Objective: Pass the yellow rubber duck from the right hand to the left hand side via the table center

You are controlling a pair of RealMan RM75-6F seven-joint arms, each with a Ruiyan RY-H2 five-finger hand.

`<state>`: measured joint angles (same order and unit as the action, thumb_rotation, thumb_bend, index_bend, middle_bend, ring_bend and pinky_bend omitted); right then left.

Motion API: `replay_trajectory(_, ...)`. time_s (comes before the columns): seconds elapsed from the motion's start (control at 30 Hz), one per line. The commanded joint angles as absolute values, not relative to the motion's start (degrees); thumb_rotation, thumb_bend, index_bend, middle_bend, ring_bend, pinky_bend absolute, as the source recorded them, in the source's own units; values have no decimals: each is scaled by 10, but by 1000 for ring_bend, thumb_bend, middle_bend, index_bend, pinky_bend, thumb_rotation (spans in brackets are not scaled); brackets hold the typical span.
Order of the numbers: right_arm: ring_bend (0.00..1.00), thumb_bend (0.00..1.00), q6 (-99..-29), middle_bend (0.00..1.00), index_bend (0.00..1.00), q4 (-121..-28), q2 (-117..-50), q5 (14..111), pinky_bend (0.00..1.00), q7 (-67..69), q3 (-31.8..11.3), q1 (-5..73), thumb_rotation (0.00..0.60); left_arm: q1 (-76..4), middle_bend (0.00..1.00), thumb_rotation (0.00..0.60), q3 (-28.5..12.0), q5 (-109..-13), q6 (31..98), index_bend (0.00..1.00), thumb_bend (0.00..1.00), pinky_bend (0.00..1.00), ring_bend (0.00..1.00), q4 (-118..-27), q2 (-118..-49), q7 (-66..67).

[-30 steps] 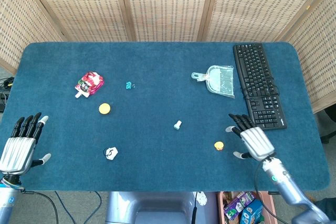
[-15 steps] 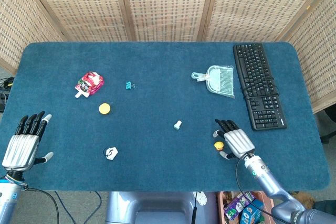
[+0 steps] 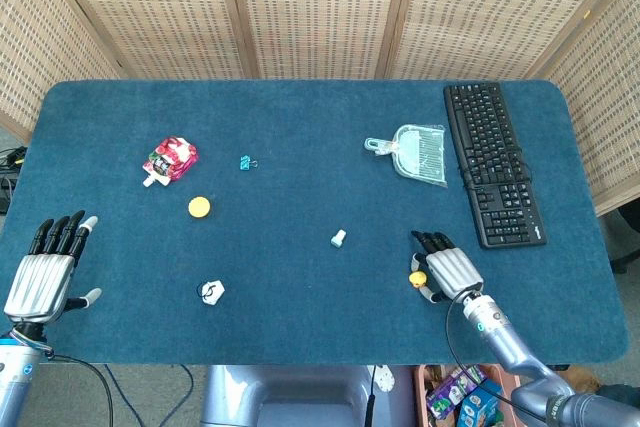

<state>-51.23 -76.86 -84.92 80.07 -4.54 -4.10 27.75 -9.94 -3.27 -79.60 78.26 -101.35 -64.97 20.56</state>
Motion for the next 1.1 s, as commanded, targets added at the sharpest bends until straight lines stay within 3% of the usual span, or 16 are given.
replay_trajectory(0.03,0,380,-514,0,481,-766,-851,798,0,-41,-41,279,600,-100,0,600,-33,-795,782,0,0,0,0,-1013,-650,205)
replay_trajectory(0.33,0,401,-539,0,496,-789,-839,809,0,-21,-47,281,600,-102,0,600,-32,-791,780,0,0,0,0,-1013,-649,204)
replay_trajectory(0.53,0,407,-560,0,496,-856,-798,844,0,7,-79,310,600,-104,0,600,-32,-787,777,0,0,0,0,-1014,-647,199)
replay_trajectory(0.77,0,430,-479,0,496,-909,-760,831,0,-19,-140,402,600,-106,0,600,-34,-783,773,0,0,0,0,-1018,-639,186)
replay_trajectory(1.1,0,436,-342,0,496,-831,-847,713,0,-102,-194,553,600,-108,0,600,-42,-767,766,0,0,0,0,-1022,-622,151)
